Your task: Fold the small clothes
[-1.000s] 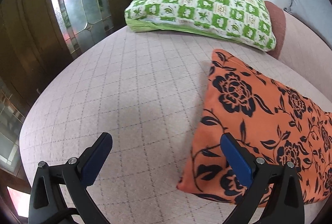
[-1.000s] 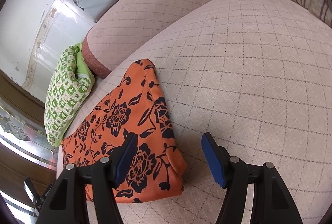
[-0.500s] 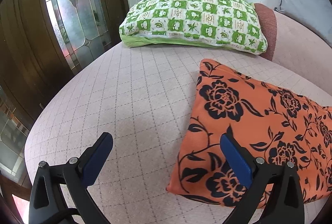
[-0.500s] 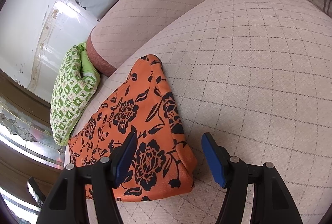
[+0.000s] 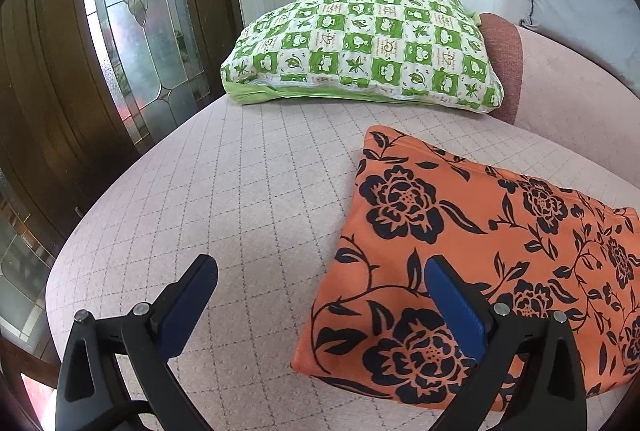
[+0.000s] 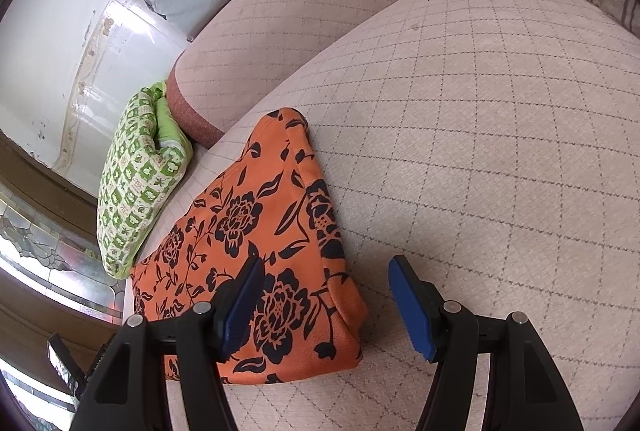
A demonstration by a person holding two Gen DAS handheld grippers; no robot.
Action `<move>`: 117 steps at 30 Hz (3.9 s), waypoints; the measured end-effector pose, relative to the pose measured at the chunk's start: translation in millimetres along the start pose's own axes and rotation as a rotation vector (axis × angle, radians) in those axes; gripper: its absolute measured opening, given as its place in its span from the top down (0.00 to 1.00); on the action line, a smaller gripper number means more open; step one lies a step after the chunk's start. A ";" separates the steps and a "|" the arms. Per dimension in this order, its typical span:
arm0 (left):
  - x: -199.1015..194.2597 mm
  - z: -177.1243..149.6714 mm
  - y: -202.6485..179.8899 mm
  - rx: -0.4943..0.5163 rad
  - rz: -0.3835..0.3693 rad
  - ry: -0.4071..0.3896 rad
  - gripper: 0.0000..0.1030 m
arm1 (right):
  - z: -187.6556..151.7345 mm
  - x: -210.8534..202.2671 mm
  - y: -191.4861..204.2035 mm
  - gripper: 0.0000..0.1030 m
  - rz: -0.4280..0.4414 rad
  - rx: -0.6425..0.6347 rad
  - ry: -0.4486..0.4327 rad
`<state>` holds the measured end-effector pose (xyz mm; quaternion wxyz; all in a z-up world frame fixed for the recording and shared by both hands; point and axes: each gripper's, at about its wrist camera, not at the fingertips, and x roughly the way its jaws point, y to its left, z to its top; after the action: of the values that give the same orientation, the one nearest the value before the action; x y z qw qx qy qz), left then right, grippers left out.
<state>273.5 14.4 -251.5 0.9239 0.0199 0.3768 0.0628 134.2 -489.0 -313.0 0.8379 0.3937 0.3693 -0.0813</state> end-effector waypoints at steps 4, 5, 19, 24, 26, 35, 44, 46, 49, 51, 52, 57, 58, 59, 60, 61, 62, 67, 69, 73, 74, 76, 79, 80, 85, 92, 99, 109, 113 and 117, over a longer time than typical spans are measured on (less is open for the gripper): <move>-0.9 -0.1 -4.6 0.008 -0.006 -0.001 0.00 | 0.0 -1.3 -1.1 0.34 0.001 -0.004 0.000; -0.7 -0.3 -5.5 0.010 -0.007 0.000 0.00 | -0.2 -1.7 -1.3 0.34 0.000 -0.005 0.000; 4.3 -3.9 -4.7 0.033 0.003 0.013 0.00 | -2.5 4.1 1.0 0.34 0.004 -0.011 0.026; 5.5 -7.6 10.4 -0.021 -0.052 0.071 0.00 | -5.2 10.8 6.0 0.34 0.020 0.003 0.047; 4.9 -14.5 19.2 -0.072 -0.089 0.115 0.00 | -6.2 13.4 7.2 0.34 0.027 0.010 0.052; -3.3 -55.1 15.9 -0.182 -0.243 0.293 0.00 | -26.8 7.3 -7.4 0.34 0.102 0.134 0.086; 17.1 -54.6 14.5 -0.266 -0.279 0.321 0.28 | -49.1 18.7 -26.4 0.34 0.220 0.309 0.175; 22.9 -49.3 11.6 -0.272 -0.282 0.316 0.28 | -51.8 28.8 -25.9 0.35 0.231 0.333 0.199; 34.0 -41.6 7.8 -0.311 -0.285 0.308 0.21 | -47.1 39.6 -15.2 0.35 0.208 0.311 0.185; 38.1 -36.8 6.5 -0.343 -0.298 0.293 0.21 | -43.7 49.4 -11.1 0.35 0.203 0.324 0.170; 39.3 -35.8 7.0 -0.362 -0.305 0.287 0.21 | -41.5 52.0 -10.4 0.35 0.202 0.327 0.162; 43.2 -34.9 13.4 -0.461 -0.321 0.251 0.29 | -28.3 68.2 -2.7 0.37 0.195 0.332 0.100; 45.3 -34.0 10.8 -0.453 -0.306 0.250 0.38 | -26.5 70.2 -1.5 0.40 0.190 0.332 0.090; 45.6 -34.3 9.6 -0.440 -0.292 0.248 0.44 | -24.2 72.9 0.5 0.50 0.175 0.324 0.079; 45.5 -35.3 9.8 -0.429 -0.289 0.247 0.45 | -22.3 75.3 2.4 0.68 0.155 0.313 0.075; 46.1 -35.1 9.0 -0.418 -0.288 0.246 0.50 | -21.0 78.2 3.7 0.70 0.128 0.297 0.076; 46.7 -35.0 9.1 -0.410 -0.289 0.245 0.54 | -20.5 80.8 4.6 0.71 0.116 0.289 0.077; 52.6 -34.6 12.7 -0.445 -0.337 0.251 0.62 | -19.6 75.3 21.9 0.74 0.051 0.189 0.038; 50.1 -36.1 13.2 -0.438 -0.332 0.247 0.61 | -20.8 72.3 26.7 0.74 0.036 0.158 0.024; 51.6 -36.3 10.9 -0.433 -0.346 0.246 0.53 | -21.8 74.2 24.0 0.74 0.031 0.167 0.037; 51.3 -36.2 10.5 -0.428 -0.348 0.244 0.53 | -22.7 75.7 20.3 0.75 0.036 0.183 0.045; 50.7 -35.4 9.2 -0.413 -0.342 0.237 0.59 | -22.6 76.1 18.0 0.75 0.047 0.198 0.047; 48.4 -34.0 8.5 -0.410 -0.363 0.223 0.67 | -22.5 73.9 22.9 0.75 0.032 0.168 0.037; 47.0 -32.6 7.0 -0.403 -0.362 0.219 0.69 | -22.1 72.5 25.5 0.75 0.027 0.155 0.029; 34.9 -24.9 4.0 -0.385 -0.373 0.179 0.73 | -20.9 56.7 41.6 0.77 0.031 0.073 -0.032; 3.6 -26.4 9.0 -0.366 -0.410 0.148 0.73 | -24.2 27.1 54.2 0.78 0.051 -0.009 -0.091; -18.5 -56.4 23.0 -0.373 -0.441 0.212 0.73 | -35.6 -7.8 33.6 0.78 0.052 -0.001 -0.097; -2.6 -91.2 37.1 -0.412 -0.424 0.318 0.54 | -52.2 6.9 -27.5 0.68 0.021 0.187 0.154; -5.3 -93.3 37.7 -0.399 -0.422 0.288 0.53 | -41.6 -27.9 -54.7 0.40 0.033 0.322 0.053; -19.5 -91.9 33.9 -0.346 -0.427 0.208 0.64 | -26.4 -91.1 -73.1 0.39 -0.038 0.356 -0.204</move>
<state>192.0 44.5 -300.8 0.8622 -0.2245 0.4491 -0.0682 23.4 -533.5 -305.7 0.7865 0.5181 0.2698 -0.2006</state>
